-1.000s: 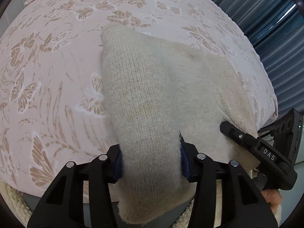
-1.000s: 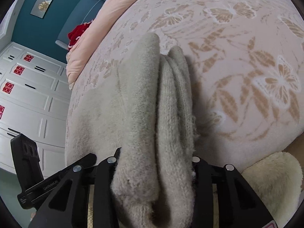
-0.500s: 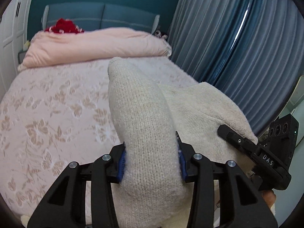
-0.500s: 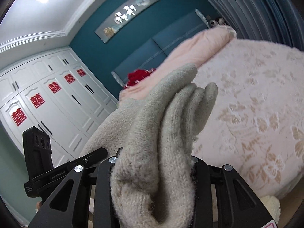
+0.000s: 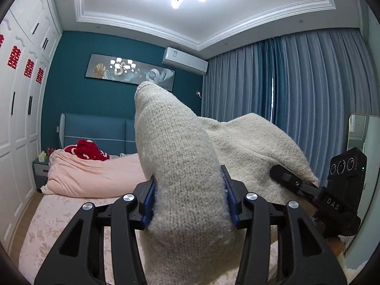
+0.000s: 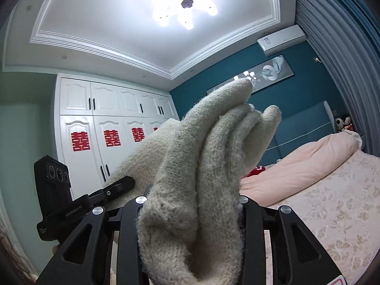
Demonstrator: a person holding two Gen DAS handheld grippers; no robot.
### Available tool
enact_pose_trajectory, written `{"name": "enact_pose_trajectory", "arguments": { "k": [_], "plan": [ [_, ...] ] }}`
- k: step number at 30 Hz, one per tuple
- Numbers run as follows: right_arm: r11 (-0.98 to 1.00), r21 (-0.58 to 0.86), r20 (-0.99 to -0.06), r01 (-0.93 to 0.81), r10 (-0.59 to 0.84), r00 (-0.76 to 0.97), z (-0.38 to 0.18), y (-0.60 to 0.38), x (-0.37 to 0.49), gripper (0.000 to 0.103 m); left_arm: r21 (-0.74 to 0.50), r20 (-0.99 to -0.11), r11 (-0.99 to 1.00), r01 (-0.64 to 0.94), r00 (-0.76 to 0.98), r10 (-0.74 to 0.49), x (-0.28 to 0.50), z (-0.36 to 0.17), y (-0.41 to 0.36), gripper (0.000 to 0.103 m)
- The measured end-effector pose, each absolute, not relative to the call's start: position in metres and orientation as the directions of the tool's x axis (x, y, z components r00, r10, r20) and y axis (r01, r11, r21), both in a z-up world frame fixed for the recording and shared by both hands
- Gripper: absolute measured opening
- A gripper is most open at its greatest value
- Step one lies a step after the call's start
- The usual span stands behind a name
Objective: Fold small clothes
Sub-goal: 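Lower the folded sweater back onto the bed with both grippers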
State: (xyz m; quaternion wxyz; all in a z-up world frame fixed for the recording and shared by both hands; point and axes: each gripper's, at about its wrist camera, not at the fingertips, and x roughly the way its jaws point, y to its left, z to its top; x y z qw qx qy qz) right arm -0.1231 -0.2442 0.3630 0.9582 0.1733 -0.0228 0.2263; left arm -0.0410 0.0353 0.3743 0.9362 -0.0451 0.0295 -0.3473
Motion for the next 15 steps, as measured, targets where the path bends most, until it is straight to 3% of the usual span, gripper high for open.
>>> {"name": "enact_pose_trajectory", "arguments": {
  "k": [4, 7, 9, 10, 11, 13, 15],
  "plan": [
    [0.82, 0.354, 0.065, -0.449, 0.458, 0.887, 0.346, -0.212, -0.099, 0.035, -0.131, -0.045, 0.79, 0.599, 0.792, -0.608, -0.022, 0.365, 0.066, 0.048],
    [0.823, 0.4, -0.073, -0.403, 0.467, 0.881, 0.295, -0.194, -0.063, 0.039, -0.164, -0.14, 0.823, 0.543, 0.813, -0.565, 0.004, 0.326, 0.084, 0.052],
    [0.846, 0.431, -0.221, -0.315, 0.437, 0.872, 0.231, -0.182, -0.032, 0.044, -0.194, -0.235, 0.853, 0.484, 0.821, -0.52, 0.03, 0.272, 0.098, 0.06],
    [0.862, 0.436, -0.325, -0.258, 0.418, 0.848, 0.187, -0.179, -0.016, 0.05, -0.219, -0.289, 0.866, 0.449, 0.818, -0.497, 0.042, 0.238, 0.106, 0.079],
    [0.883, 0.427, -0.427, -0.197, 0.389, 0.816, 0.143, -0.178, -0.006, 0.051, -0.241, -0.365, 0.884, 0.4, 0.807, -0.464, 0.054, 0.196, 0.112, 0.091],
    [0.929, 0.368, -0.642, -0.044, 0.288, 0.711, 0.05, -0.18, -0.002, 0.052, -0.277, -0.529, 0.911, 0.304, 0.743, -0.409, 0.068, 0.11, 0.128, 0.091],
    [0.942, 0.334, -0.731, 0.015, 0.249, 0.636, -0.003, -0.185, -0.019, 0.052, -0.287, -0.692, 0.942, 0.173, 0.642, -0.329, 0.069, 0.031, 0.146, 0.084]
  ]
}}
